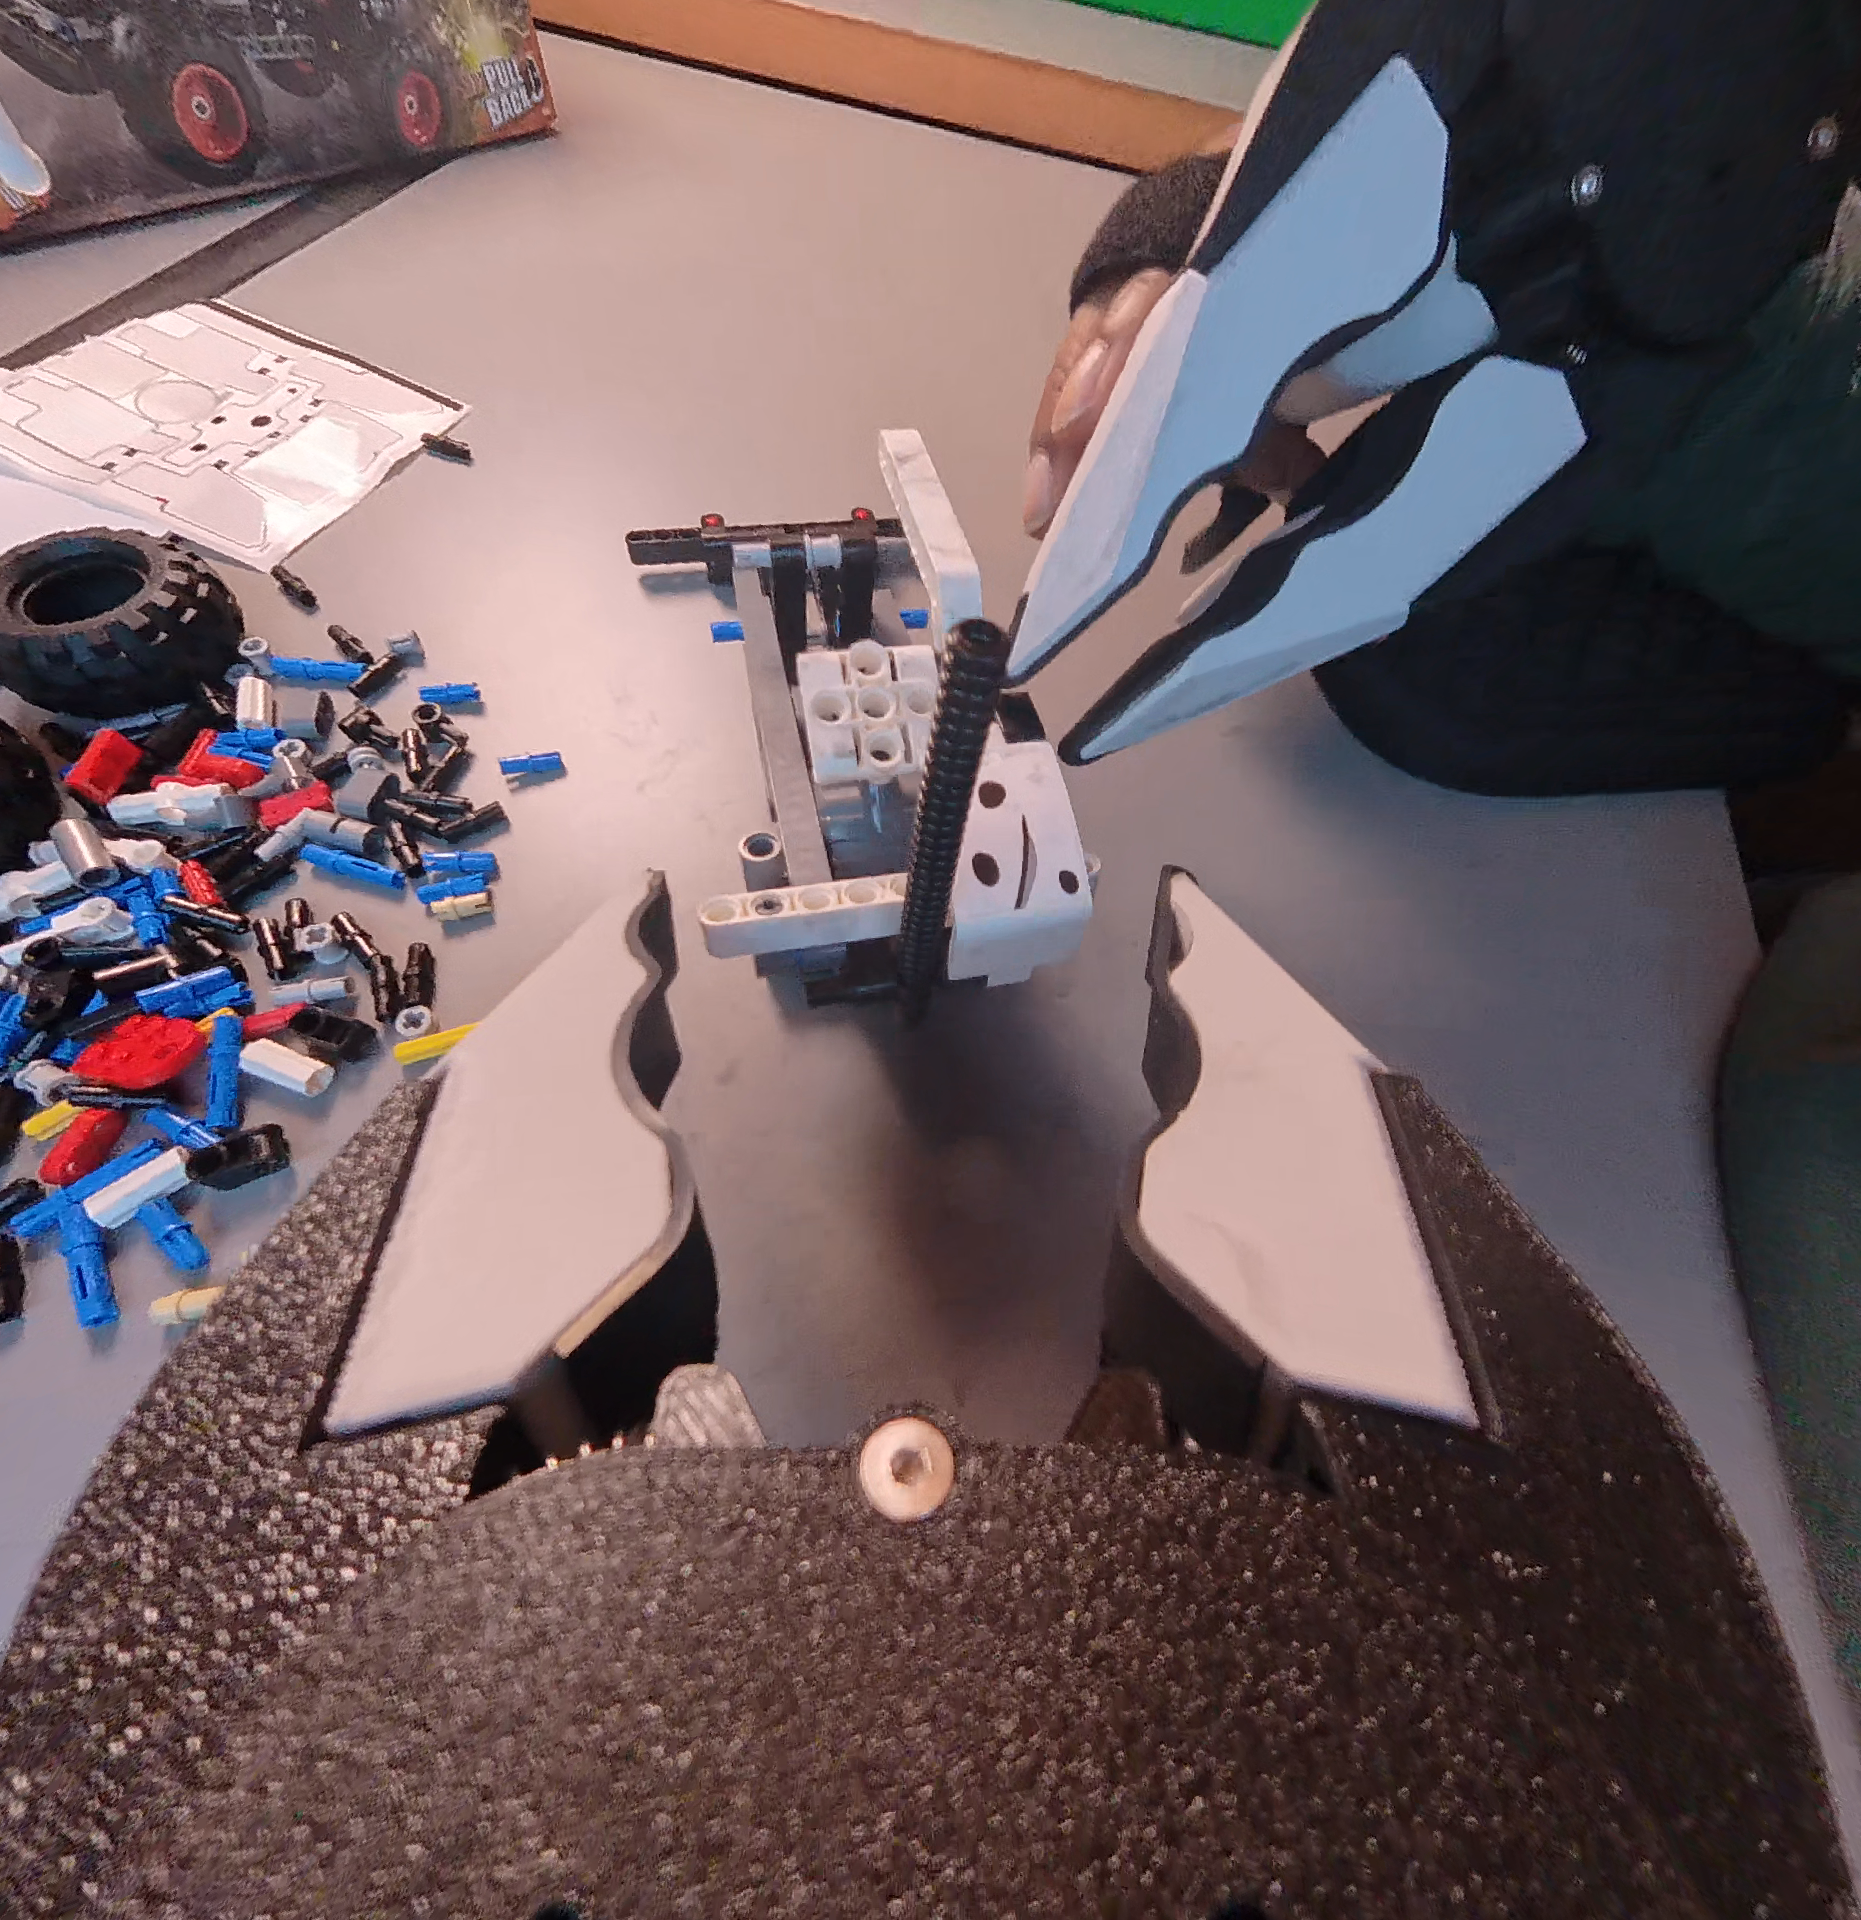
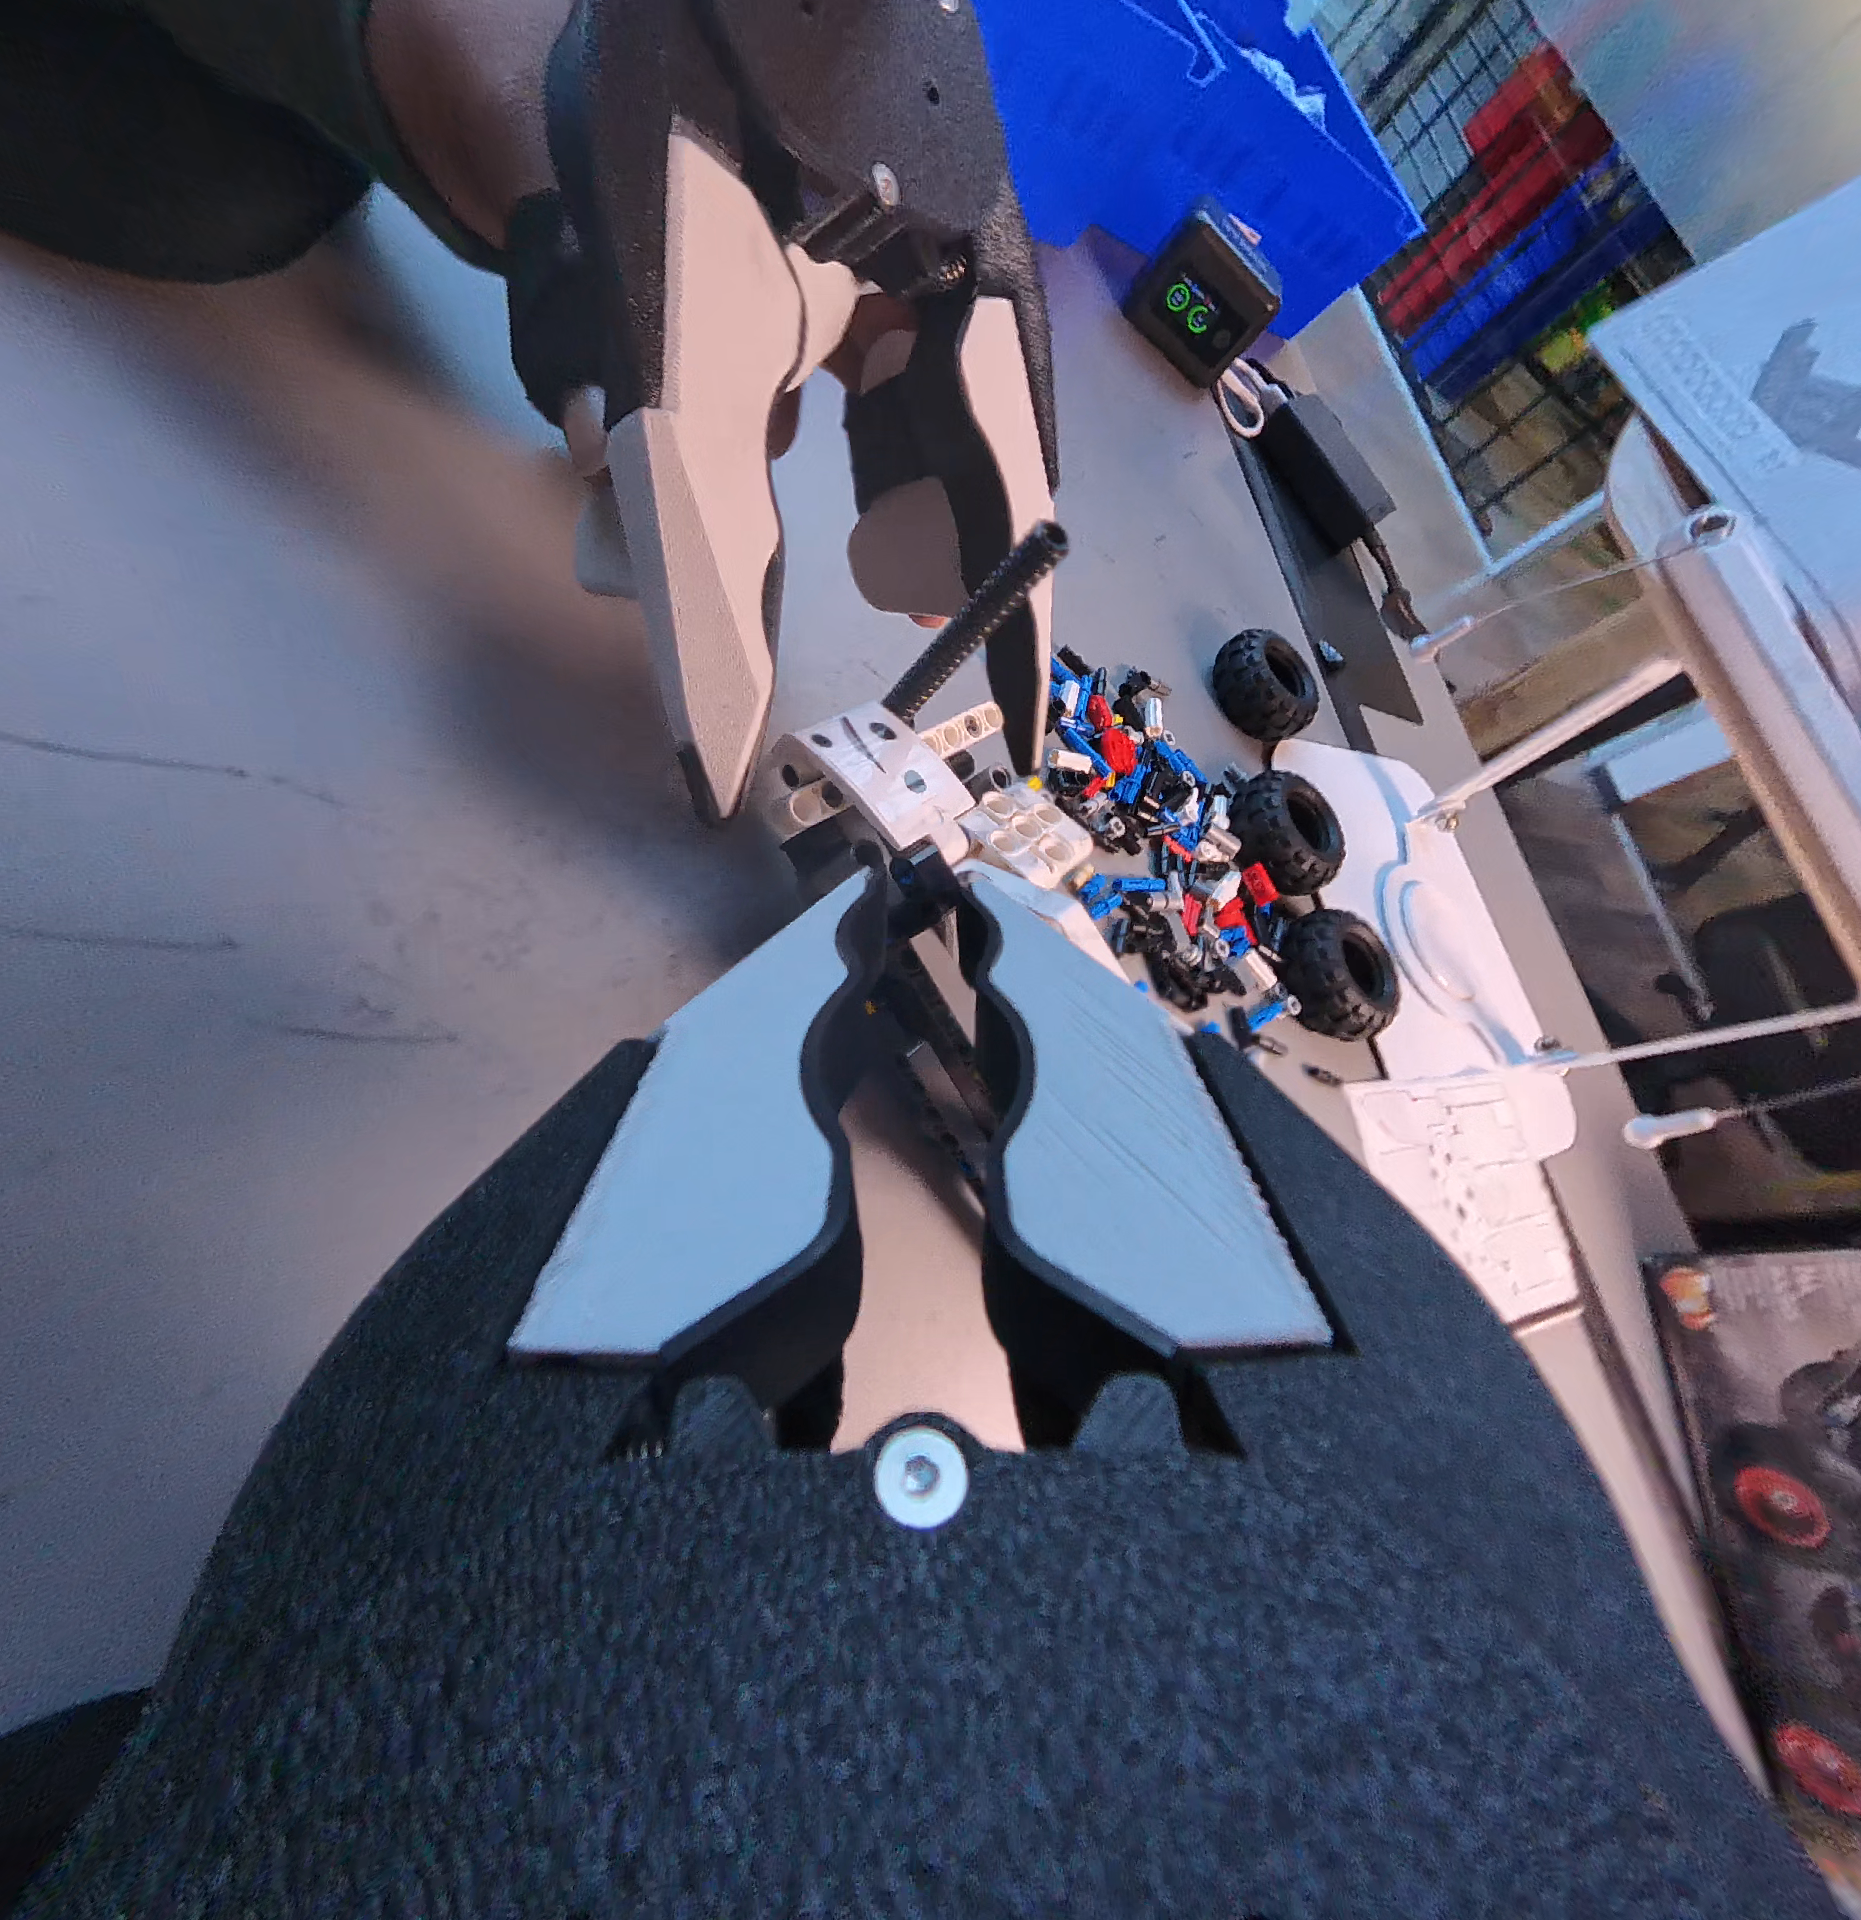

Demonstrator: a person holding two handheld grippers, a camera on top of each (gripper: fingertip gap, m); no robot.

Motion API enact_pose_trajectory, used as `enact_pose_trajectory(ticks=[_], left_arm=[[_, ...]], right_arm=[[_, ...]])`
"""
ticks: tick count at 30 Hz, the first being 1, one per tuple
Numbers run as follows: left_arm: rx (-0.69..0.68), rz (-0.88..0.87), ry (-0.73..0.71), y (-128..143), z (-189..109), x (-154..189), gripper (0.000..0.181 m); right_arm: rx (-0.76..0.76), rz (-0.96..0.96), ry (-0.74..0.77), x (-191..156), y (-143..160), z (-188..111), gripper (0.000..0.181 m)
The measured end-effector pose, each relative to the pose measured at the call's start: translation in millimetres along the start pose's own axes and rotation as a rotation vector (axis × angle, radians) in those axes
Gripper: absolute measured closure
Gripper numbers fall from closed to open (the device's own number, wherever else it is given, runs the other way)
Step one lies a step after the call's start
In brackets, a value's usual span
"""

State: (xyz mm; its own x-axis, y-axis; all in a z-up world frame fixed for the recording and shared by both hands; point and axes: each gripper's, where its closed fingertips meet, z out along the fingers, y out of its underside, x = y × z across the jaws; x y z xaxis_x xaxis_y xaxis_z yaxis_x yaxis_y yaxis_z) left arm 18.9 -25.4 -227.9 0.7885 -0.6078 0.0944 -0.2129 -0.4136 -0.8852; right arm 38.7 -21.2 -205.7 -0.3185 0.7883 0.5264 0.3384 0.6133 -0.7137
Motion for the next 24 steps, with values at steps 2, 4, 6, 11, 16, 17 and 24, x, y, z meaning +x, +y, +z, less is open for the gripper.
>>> enact_pose_trajectory(ticks=[2,4,6,11,16,17,24], left_arm=[[0.018,-0.048,-0.001,-3.7,-0.5,-1.4,0.098],[-0.002,-0.086,0.007,-0.5,1.9,-1.9,0.106],[-0.008,-0.107,0.005,-0.4,2.8,-1.7,0.106],[-0.019,-0.143,-0.033,-1.1,4.2,-1.9,0.106],[0.001,-0.240,-0.013,-4.5,1.1,-2.8,0.100],[0.009,-0.276,0.005,-6.6,0.3,-2.2,0.095],[-0.048,-0.273,-0.086,-2.4,-2.6,-20.4,0.108]], right_arm=[[-0.033,0.117,-0.008,-2.2,6.8,0.2,0.164],[-0.054,0.225,0.026,-1.1,12.4,0.9,0.163],[-0.035,0.344,0.027,-4.2,10.0,2.2,0.165],[-0.023,0.612,0.045,0.6,12.5,7.6,0.168],[-0.005,0.736,0.091,2.5,12.4,12.3,0.170],[-0.001,0.746,0.109,3.2,12.1,13.6,0.171],[-0.020,0.701,0.242,9.2,11.8,23.5,0.176]])
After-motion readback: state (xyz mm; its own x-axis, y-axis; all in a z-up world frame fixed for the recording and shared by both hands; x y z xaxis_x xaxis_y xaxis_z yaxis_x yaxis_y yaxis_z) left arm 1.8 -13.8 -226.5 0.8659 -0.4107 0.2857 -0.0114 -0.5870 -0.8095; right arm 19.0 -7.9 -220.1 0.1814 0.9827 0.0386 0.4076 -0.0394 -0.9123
